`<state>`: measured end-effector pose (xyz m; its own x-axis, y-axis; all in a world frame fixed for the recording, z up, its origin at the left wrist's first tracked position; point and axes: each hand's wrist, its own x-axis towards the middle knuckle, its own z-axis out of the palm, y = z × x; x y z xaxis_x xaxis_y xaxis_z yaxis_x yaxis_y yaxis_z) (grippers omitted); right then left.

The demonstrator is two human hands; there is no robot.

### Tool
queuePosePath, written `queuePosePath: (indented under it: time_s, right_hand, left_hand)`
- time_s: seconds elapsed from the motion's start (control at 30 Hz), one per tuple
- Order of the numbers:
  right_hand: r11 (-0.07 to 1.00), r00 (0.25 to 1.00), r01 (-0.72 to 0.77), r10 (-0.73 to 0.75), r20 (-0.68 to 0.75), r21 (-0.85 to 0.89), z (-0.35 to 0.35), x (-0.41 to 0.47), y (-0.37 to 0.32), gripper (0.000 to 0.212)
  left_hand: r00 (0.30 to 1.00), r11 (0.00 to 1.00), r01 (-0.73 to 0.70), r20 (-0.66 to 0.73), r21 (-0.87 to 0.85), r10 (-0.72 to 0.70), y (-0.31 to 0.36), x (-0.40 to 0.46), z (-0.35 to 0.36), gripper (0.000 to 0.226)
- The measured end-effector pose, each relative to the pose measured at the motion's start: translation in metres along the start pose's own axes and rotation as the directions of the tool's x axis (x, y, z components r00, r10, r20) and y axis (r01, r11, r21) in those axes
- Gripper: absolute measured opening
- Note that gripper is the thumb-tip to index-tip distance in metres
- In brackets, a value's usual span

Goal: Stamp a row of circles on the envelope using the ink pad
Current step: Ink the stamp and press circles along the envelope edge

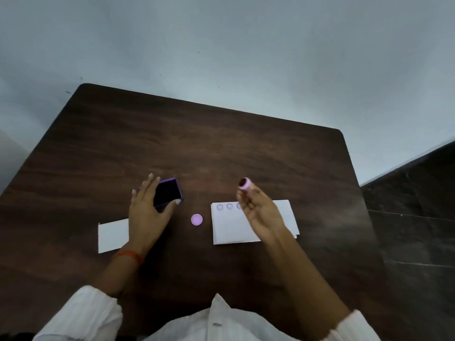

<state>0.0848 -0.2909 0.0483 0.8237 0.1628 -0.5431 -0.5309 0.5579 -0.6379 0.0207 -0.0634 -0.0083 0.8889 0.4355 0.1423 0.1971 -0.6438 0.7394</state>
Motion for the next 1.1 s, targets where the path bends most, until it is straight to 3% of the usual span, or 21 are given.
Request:
queuePosePath:
  time_s: [0.1,0.27,0.53,0.77,1.1]
  right_hand:
    - [0.991,0.990,0.044,-0.027,-0.135,0.128,-0.044,-0.013,-0.017,0.009]
    - [0.996,0.959,0.073,-0.058,-0.278,0.044,-0.079,-0.014,-0.017,0.008]
    - [0.967,0.938,0.129,-0.190,-0.289,-0.218,-0.083,0.004,-0.011,0.006]
    - [0.845,0.919,0.098,-0.280,-0.278,-0.526,-0.086,0.019,-0.005,0.019]
    - [0.725,0.898,0.061,-0.340,-0.280,-0.686,-0.084,0.028,-0.003,0.025]
  left_hand:
    - [0.985,0.990,-0.138,0.103,-0.012,0.139,0.035,-0.010,0.020,0.063]
    - [0.899,0.939,-0.343,0.296,0.022,0.322,0.074,-0.028,0.061,0.053]
    - [0.859,0.913,-0.384,0.416,0.137,0.298,0.080,-0.029,0.101,0.053]
    - [0.849,0.900,-0.389,0.455,0.196,0.268,0.074,-0.028,0.112,0.056]
    - [0.856,0.898,-0.392,0.437,0.199,0.277,0.071,-0.028,0.114,0.057]
